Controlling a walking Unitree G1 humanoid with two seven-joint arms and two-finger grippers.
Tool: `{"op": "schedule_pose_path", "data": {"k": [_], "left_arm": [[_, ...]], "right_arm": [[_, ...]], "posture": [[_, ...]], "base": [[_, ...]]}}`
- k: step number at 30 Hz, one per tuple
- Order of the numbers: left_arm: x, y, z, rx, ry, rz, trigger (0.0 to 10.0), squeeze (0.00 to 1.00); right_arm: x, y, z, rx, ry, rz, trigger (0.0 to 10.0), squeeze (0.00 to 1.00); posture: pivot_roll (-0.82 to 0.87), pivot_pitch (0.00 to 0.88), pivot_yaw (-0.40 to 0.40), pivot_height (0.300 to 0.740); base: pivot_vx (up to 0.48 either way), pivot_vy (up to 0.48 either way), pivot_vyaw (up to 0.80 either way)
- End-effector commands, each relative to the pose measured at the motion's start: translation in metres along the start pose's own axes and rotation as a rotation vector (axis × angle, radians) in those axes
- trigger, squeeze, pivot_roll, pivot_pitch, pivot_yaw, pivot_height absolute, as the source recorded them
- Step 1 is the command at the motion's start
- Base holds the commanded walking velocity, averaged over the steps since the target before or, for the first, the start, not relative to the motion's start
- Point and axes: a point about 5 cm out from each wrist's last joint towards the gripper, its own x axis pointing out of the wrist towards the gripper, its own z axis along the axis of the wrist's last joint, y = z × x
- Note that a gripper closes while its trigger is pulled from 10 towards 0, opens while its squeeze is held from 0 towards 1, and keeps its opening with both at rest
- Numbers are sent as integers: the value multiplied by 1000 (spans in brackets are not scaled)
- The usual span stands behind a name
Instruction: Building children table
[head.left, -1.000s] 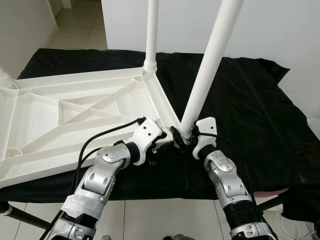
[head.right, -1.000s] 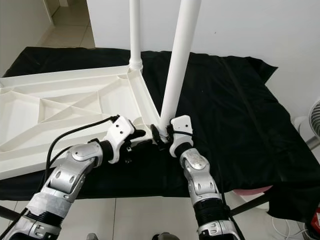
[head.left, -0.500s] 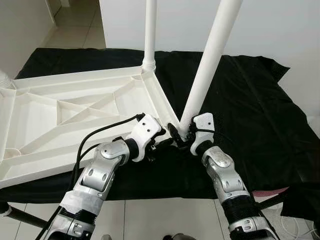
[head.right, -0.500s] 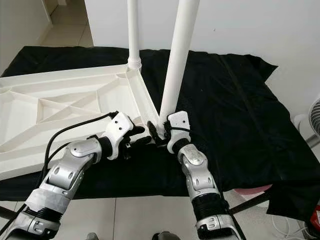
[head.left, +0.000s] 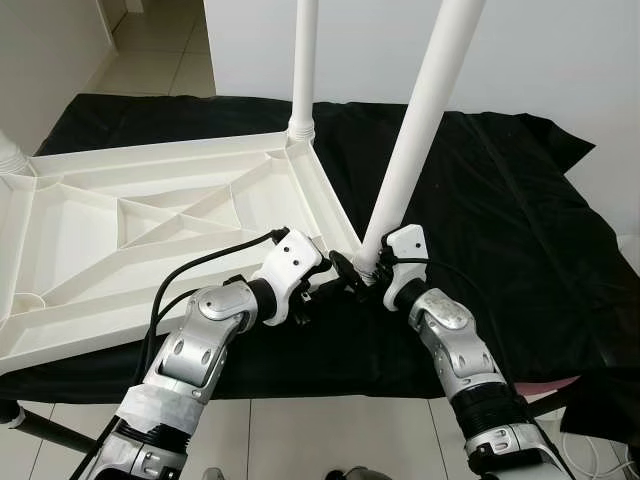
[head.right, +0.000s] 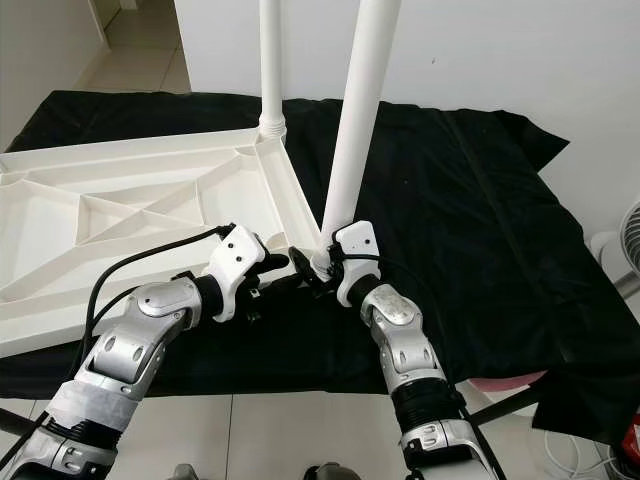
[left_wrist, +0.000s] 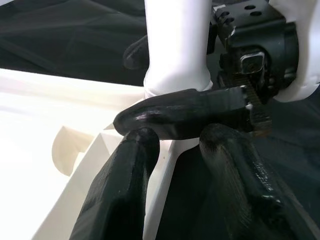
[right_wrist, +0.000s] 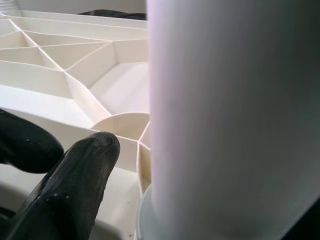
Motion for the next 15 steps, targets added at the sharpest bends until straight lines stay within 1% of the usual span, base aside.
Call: {"op": "schedule_pose_path", "data": {"k": [1, 2, 3, 4, 6, 7, 8, 9, 11, 15], "left_arm": [[1, -5, -2, -12, 8, -33, 10000, 0], [-3, -7, -2, -1, 11, -72, 10000, 0], [-5, -6, -1, 1, 12, -81, 10000, 0], [-5, -6, -1, 1, 12, -81, 10000, 0], [-7, -3, 0, -1, 10, -81, 10000, 0], [-7, -3, 0, -1, 10, -81, 10000, 0], [-9, 2, 4, 12, 9, -84, 10000, 0], [-10, 5, 5, 10, 11, -81, 10000, 0], [-11, 6, 5, 7, 14, -79, 10000, 0], [-13, 7, 7, 20, 17, -102, 10000, 0]], "right_arm": [[1, 1, 2, 0, -8, 34, 10000, 0], [-1, -2, 6, -13, -11, 80, 10000, 0], [-2, -6, 8, -36, -7, 86, 10000, 0], [-2, -6, 8, -36, -7, 86, 10000, 0], [-3, -13, 9, -60, 2, 84, 10000, 0], [-3, -13, 9, -60, 2, 84, 10000, 0], [-4, -21, 13, -89, 5, 84, 10000, 0], [-4, -25, 14, -86, 9, 82, 10000, 0], [-5, -27, 15, -83, 11, 81, 10000, 0], [-5, -30, 21, -104, 6, 100, 10000, 0]], "posture": [[-14, 50, -48, 740], [-16, 48, -45, 740], [-15, 60, -43, 740], [-15, 60, -43, 740], [-15, 74, -44, 740], [-15, 74, -44, 740], [-10, 63, -46, 740], [-1, 79, -53, 740], [-1, 79, -53, 740], [2, 93, -55, 740]], "base": [[0, 0, 0], [0, 0, 0], [0, 0, 0], [0, 0, 0], [0, 0, 0], [0, 0, 0], [0, 0, 0], [0, 0, 0], [0, 0, 0], [0, 0, 0]]}}
